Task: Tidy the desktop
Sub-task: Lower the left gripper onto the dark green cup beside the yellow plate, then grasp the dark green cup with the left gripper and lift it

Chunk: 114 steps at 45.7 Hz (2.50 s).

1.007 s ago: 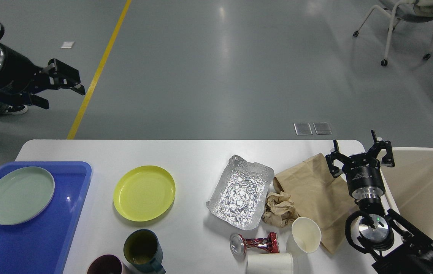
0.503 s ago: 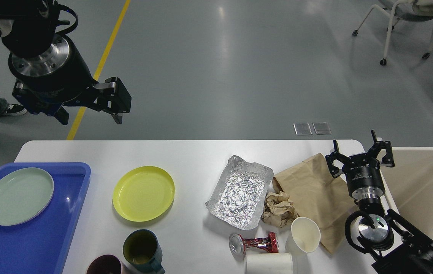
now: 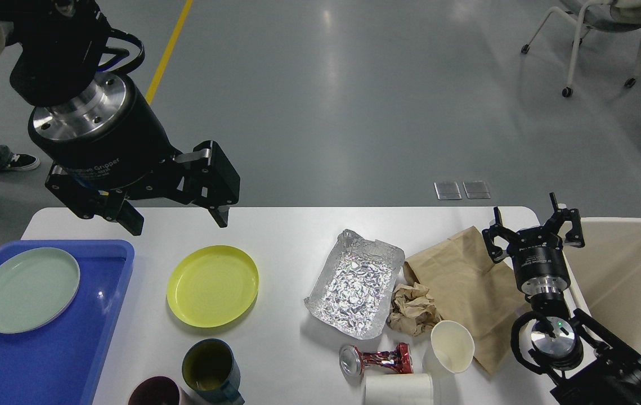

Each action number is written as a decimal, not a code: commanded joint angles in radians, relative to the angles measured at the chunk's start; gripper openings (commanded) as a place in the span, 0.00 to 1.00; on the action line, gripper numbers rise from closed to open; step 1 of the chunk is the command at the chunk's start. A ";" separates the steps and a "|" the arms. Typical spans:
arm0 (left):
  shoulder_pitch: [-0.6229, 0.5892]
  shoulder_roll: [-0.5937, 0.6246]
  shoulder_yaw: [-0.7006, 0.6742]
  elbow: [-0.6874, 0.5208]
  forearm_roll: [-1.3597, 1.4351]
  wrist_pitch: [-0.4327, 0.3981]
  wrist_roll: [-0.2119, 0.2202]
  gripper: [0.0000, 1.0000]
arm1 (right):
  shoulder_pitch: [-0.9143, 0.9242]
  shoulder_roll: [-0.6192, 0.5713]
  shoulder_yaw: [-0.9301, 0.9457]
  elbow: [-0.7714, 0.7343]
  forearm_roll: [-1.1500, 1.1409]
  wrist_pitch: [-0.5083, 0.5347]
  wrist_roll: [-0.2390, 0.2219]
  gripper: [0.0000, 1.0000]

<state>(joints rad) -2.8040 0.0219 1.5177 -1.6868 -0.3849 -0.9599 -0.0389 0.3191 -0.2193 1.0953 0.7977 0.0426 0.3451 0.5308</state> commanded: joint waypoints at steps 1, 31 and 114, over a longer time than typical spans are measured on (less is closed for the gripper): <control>0.011 -0.004 -0.001 0.001 0.021 0.000 0.092 0.97 | 0.000 0.000 0.000 0.000 0.000 0.000 0.000 1.00; 0.810 0.055 -0.168 0.165 0.069 0.409 0.120 0.96 | 0.000 0.000 0.000 0.000 0.000 0.000 0.000 1.00; 1.213 0.052 -0.238 0.251 0.359 0.811 0.114 0.00 | 0.000 0.000 0.000 0.000 0.000 0.000 0.000 1.00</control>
<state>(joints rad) -1.5884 0.0706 1.2765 -1.4397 -0.0202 -0.1586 0.0759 0.3191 -0.2194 1.0953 0.7976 0.0431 0.3451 0.5308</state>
